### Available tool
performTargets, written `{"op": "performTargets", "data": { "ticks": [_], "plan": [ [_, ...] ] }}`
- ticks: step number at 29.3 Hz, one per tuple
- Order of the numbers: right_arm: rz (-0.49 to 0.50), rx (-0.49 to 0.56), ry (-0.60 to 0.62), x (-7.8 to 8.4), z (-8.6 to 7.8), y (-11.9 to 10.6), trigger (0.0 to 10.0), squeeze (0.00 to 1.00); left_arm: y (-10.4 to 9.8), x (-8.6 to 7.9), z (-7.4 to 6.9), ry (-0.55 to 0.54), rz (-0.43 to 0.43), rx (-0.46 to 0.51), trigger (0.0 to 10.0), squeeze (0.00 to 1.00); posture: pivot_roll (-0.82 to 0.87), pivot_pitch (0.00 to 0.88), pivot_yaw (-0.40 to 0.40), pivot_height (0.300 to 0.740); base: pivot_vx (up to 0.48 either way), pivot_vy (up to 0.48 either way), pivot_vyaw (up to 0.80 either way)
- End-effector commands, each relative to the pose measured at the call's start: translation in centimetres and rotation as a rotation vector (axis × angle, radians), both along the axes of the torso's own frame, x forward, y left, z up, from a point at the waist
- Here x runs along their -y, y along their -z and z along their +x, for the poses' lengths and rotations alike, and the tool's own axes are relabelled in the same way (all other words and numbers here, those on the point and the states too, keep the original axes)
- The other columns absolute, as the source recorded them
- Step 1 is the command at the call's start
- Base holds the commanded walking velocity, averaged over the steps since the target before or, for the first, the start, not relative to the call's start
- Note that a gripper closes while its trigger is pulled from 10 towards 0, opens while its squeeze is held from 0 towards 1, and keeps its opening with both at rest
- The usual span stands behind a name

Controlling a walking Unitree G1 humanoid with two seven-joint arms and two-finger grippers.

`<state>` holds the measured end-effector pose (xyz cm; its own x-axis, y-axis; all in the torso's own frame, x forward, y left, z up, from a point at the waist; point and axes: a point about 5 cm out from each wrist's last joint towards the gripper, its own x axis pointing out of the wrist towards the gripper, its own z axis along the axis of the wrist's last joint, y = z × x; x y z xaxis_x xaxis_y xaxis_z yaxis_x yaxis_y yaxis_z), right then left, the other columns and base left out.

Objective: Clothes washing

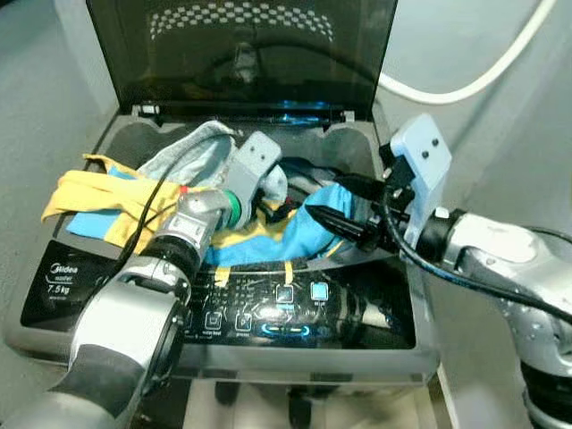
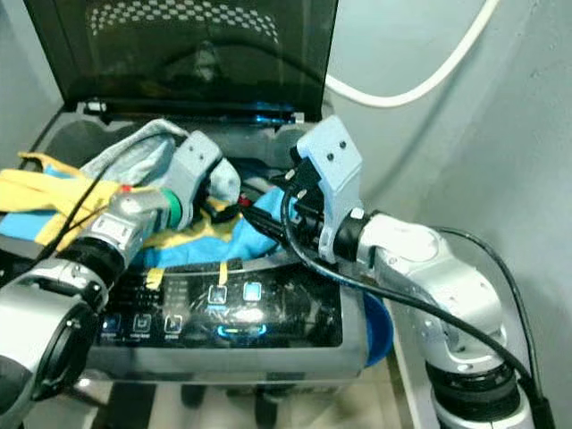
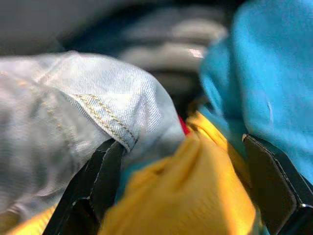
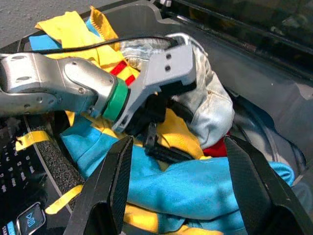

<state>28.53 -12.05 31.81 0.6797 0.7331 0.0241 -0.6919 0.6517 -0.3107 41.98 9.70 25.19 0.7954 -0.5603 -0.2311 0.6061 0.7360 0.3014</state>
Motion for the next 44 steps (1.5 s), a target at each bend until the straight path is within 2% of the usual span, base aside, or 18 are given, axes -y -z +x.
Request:
{"op": "performTargets", "data": {
  "ticks": [1, 2, 3, 4, 6, 15, 17, 19, 20, 22, 25, 26, 28, 29, 31, 34, 41, 44],
  "plan": [
    [-0.001, -0.004, -0.023, -0.1, -0.2, -0.1, 10.0, 0.00, 1.7, -0.1, -0.2, 0.002, 0.019, -0.073, 10.0, 0.00, -0.13, 0.240, 0.038, 0.740, 0.000, 0.000, 0.00],
    [-0.011, -0.003, -0.036, -0.3, 0.0, -0.4, 10.0, 0.00, 3.5, -0.3, -0.7, 0.019, 0.010, -0.225, 10.0, 0.00, -0.14, 0.229, -0.015, 0.740, 0.000, 0.000, 0.00],
    [-0.011, -0.003, -0.036, -0.3, 0.0, -0.4, 10.0, 0.00, 3.5, -0.3, -0.7, 0.019, 0.010, -0.225, 10.0, 0.00, -0.14, 0.229, -0.015, 0.740, 0.000, 0.000, 0.00],
    [-0.020, -0.002, -0.047, -0.5, 0.2, -0.6, 10.0, 0.00, 4.9, -0.4, -1.2, 0.033, -0.001, -0.339, 10.0, 0.00, -0.14, 0.229, -0.015, 0.740, 0.000, 0.000, 0.00],
    [-0.028, -0.002, -0.057, -0.6, 0.4, -0.8, 10.0, 0.00, 6.1, -0.5, -1.8, 0.047, -0.017, -0.455, 10.0, 0.00, -0.14, 0.229, -0.015, 0.740, 0.000, 0.000, 0.00],
    [-0.032, 0.017, -0.072, -1.2, 1.3, -1.5, 10.0, 0.00, 5.9, -1.0, -1.9, 0.056, 0.066, -0.482, 10.0, 0.00, -0.12, 0.205, -0.035, 0.740, 0.000, 0.000, 0.00],
    [-0.029, 0.024, -0.072, -1.4, 1.4, -1.6, 10.0, 0.00, 5.1, -0.9, -1.4, 0.027, 0.072, -0.384, 10.0, 0.00, -0.12, 0.200, -0.030, 0.740, 0.000, 0.000, 0.00],
    [-0.020, 0.033, -0.071, -1.4, 1.4, -1.8, 10.0, 0.00, 2.5, -1.0, -0.3, -0.026, 0.156, -0.120, 10.0, 0.00, -0.11, 0.195, -0.025, 0.740, 0.000, 0.000, 0.00],
    [-0.017, 0.035, -0.072, -1.4, 1.4, -1.9, 10.0, 0.00, 1.6, -1.1, -0.1, -0.038, 0.187, -0.042, 10.0, 0.00, -0.11, 0.195, -0.025, 0.740, 0.000, 0.000, 0.00],
    [-0.016, 0.036, -0.073, -1.4, 1.4, -1.9, 10.0, 0.00, 1.2, -1.1, 0.0, -0.044, 0.205, 0.000, 10.0, 0.00, -0.11, 0.195, -0.025, 0.740, 0.000, 0.000, 0.00],
    [0.006, 0.041, -0.075, -1.3, 1.4, -2.0, 10.0, 0.00, -2.2, -1.1, 0.5, -0.076, 0.202, 0.191, 10.0, 0.00, -0.09, 0.189, -0.021, 0.740, 0.000, 0.000, 0.00],
    [0.010, 0.042, -0.076, -1.3, 1.4, -2.0, 10.0, 0.00, -3.5, -0.8, 0.4, -0.066, 0.139, 0.238, 10.0, 0.00, -0.07, 0.189, -0.014, 0.740, 0.000, 0.000, 0.00],
    [0.011, 0.043, -0.077, -1.3, 1.4, -2.0, 10.0, 0.00, -4.3, -0.7, 0.4, -0.057, 0.094, 0.259, 10.0, 0.00, -0.07, 0.189, -0.014, 0.740, 0.000, 0.000, 0.00],
    [0.015, 0.041, -0.086, -1.5, 1.3, -1.8, 10.0, 0.00, -7.2, 0.0, -0.3, 0.074, -0.038, 0.308, 10.0, 0.00, -0.04, 0.182, 0.007, 0.740, 0.000, 0.000, 0.00],
    [0.015, 0.041, -0.090, -1.6, 1.4, -1.7, 10.0, 0.00, -8.5, 0.2, -0.8, 0.150, -0.095, 0.327, 10.0, 0.00, -0.02, 0.175, 0.022, 0.740, 0.000, 0.000, 0.00],
    [0.018, 0.041, -0.093, -1.9, 1.4, -1.5, 10.0, 0.00, -8.6, 0.0, -1.3, 0.197, -0.144, 0.308, 10.0, 0.00, 0.00, 0.170, 0.035, 0.740, 0.000, 0.000, 0.00],
    [0.027, 0.038, -0.104, -2.0, 1.3, -1.0, 10.0, 0.00, -7.7, 0.0, -2.1, 0.228, -0.171, 0.308, 10.0, 0.00, 0.01, 0.166, 0.044, 0.740, 0.000, 0.000, 0.00],
    [0.038, 0.050, -0.100, -2.2, 1.4, -0.9, 10.0, 0.00, -9.1, 0.1, -3.0, 0.172, -0.230, 0.482, 10.0, 0.00, 0.02, 0.160, 0.052, 0.740, 0.000, 0.000, 0.00]
  ]
}}
